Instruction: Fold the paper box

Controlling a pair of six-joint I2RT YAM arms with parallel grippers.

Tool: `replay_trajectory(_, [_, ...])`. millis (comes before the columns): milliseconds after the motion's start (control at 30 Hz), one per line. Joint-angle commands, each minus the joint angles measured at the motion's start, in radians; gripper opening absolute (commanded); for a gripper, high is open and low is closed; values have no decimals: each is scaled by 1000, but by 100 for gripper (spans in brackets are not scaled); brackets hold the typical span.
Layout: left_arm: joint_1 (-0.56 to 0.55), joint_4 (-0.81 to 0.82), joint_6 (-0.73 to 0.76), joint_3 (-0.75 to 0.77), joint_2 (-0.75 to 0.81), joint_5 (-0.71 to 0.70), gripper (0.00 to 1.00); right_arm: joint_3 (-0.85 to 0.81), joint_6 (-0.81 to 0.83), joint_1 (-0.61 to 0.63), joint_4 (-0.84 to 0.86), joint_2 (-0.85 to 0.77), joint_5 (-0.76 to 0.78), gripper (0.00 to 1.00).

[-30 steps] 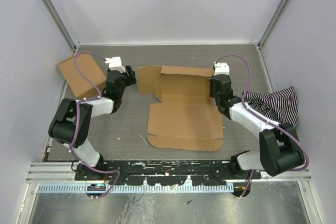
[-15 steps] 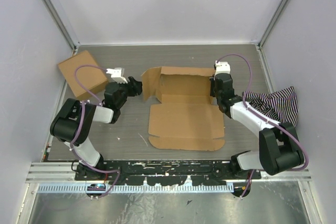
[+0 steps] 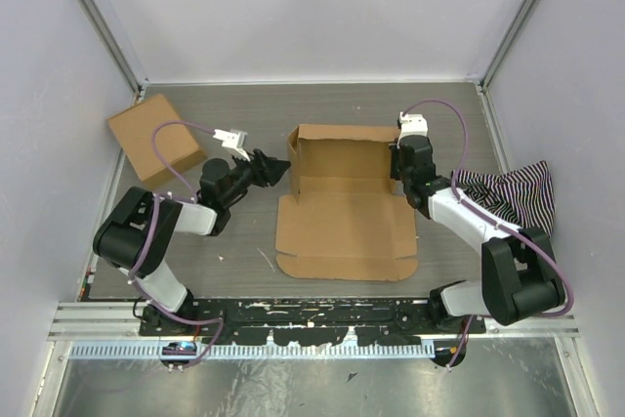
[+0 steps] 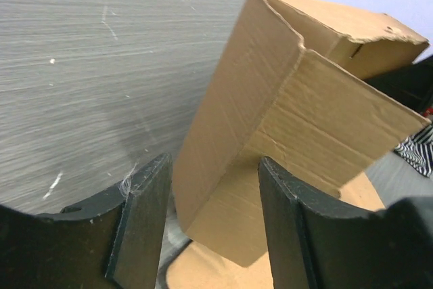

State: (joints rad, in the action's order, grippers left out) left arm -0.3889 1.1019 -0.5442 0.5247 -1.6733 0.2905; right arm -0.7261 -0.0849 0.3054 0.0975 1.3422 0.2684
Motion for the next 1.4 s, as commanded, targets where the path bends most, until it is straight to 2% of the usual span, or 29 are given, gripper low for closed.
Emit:
replay_trajectory(0, [-39,7,18,-21,51,12,60,-31,0,1,-25,2,-30,1])
replay_trajectory(367, [-138,-176,175,75,66,-126,61,-9,-16,0,-20,-29,-109,1])
replay_trajectory(600, [-153,-185,210,134,11,-193,59,0,-25,0,-27,-44,-140,2])
replay_trajectory(700, [-179,-204,228,144,14,-258,55,1,-35,0,-35,-49,-152,2])
replay_trajectory(900, [-274,-348,323,191,29,-506,53,4,-76,9,-59,-78,-176,2])
replay_trajectory(1100, [-365,-613,368,334,-5,-765,38,-4,-109,40,-94,-93,-160,2])
replay_trajectory(1167, [-384,-716,365,387,-25,-857,26,-8,-116,54,-106,-92,-147,2])
replay_trajectory(1233, [-396,-876,330,458,-45,-959,11,-13,-126,62,-119,-92,-134,2])
replay_trajectory(1300, [-409,-1028,309,525,-71,-1057,1,-21,-142,68,-134,-91,-124,2])
replay_trajectory(1367, [-428,-1137,298,573,-97,-1188,0,-33,-161,73,-151,-87,-117,2])
